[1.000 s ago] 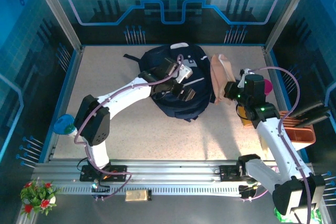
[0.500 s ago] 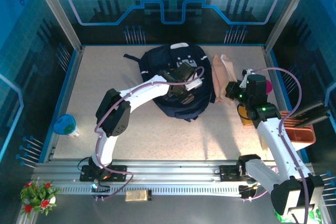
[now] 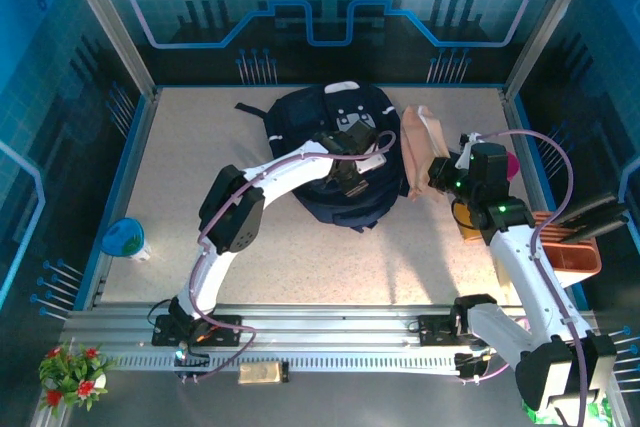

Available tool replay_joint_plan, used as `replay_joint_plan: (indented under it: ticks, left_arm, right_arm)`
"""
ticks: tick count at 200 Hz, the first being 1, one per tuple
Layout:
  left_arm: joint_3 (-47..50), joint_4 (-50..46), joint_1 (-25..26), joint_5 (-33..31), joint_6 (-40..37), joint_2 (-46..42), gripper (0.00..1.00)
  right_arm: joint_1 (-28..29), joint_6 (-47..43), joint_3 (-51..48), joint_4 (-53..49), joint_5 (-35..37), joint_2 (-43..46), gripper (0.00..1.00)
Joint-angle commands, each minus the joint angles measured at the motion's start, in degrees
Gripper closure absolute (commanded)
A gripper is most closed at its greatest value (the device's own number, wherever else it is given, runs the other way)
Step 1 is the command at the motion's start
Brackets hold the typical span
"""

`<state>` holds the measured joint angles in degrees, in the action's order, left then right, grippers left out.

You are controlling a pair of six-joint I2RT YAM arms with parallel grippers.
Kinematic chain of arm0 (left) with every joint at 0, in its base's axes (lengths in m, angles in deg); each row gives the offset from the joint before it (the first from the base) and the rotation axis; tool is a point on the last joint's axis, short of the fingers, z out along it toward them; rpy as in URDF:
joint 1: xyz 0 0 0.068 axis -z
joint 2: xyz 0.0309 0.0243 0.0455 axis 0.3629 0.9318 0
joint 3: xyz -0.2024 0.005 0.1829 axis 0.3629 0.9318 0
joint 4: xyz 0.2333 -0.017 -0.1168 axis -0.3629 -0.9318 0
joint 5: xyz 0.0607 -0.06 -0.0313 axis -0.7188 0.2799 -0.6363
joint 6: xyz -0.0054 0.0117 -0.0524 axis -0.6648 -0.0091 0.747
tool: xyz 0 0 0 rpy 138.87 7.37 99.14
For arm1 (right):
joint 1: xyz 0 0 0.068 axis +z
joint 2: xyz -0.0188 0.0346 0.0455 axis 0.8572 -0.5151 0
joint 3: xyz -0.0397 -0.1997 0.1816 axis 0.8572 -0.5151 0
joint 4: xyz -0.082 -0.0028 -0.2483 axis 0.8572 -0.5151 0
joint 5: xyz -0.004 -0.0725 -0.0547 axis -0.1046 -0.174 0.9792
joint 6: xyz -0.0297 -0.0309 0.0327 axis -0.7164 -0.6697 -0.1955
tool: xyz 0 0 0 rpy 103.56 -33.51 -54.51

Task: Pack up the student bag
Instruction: Open the student bag at the top-center of the table, then place the pencil pouch in the student bag.

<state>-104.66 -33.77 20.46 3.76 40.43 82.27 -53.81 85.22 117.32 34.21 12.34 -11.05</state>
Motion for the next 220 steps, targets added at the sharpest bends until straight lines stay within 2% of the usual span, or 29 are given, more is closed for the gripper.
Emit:
replay_joint_plan:
  ticks: [1, 31, 73, 114, 150, 176, 220]
  left_arm:
    - [-2.7, -1.6, 0.3, -2.6, 0.0, 0.8, 0.62]
    - [-1.8, 0.1, 0.2, -2.0, 0.8, -2.5, 0.84]
    - [2.4, 6.9, -1.6, -3.0, 4.7, -10.3, 0.95]
    - [9.5, 17.7, -5.7, 0.0, 12.1, -19.0, 0.97]
    - [15.2, 27.3, -8.0, 3.4, 15.6, -23.9, 1.00]
    - [14.5, 28.1, -7.9, 4.2, 15.5, -23.8, 1.00]
    - [16.3, 30.7, -7.8, 7.5, 14.9, -24.8, 1.00]
  right_arm:
    - [-0.9, 0.2, -0.3, 0.3, 0.3, 1.4, 0.96]
    - [-1.2, 0.1, 0.4, -1.8, 1.4, 2.2, 0.96]
    - [-4.1, 1.0, 1.1, -6.4, 1.2, 4.4, 0.96]
    - [-6.6, 0.4, 2.8, -9.9, -7.1, 2.3, 0.94]
    - [-6.6, 0.8, 3.1, -8.7, -19.8, -3.7, 0.94]
    - [-4.8, 4.1, 2.1, -5.5, -25.2, -7.2, 0.93]
    - [0.7, 6.2, 5.1, -5.3, -28.8, -16.0, 0.91]
